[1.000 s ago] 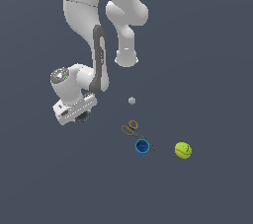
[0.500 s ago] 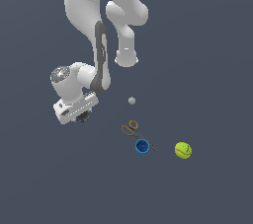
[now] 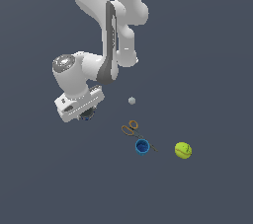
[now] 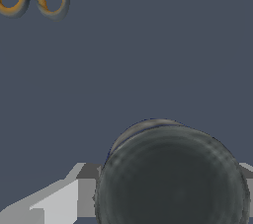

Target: Pick up a designated object from a clutter of objects.

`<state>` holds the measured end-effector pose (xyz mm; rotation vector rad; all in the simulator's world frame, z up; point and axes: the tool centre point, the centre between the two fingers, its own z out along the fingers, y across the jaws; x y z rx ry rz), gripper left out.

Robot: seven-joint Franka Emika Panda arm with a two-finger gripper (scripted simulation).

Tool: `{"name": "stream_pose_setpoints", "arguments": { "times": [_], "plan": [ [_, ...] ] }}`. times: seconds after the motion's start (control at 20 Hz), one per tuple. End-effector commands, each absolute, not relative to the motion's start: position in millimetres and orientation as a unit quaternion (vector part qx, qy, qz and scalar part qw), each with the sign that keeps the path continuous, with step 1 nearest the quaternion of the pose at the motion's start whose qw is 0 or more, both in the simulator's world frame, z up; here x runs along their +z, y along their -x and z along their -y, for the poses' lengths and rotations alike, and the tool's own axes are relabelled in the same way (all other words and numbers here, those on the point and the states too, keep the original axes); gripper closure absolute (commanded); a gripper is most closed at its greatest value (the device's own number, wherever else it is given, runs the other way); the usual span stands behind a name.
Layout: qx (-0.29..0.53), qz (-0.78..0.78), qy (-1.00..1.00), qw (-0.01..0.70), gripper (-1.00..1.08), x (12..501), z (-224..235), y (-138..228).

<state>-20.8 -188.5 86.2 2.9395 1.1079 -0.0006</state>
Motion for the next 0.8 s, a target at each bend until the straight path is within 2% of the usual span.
{"name": "stream_pose_setpoints", "arguments": {
  "times": [0.0, 0.75],
  "plan": [
    [0.000, -0.353, -0.936, 0.001, 1.08, 109, 173, 13],
    [-0.001, -0.353, -0.936, 0.002, 1.08, 261, 73, -39]
  ]
}}
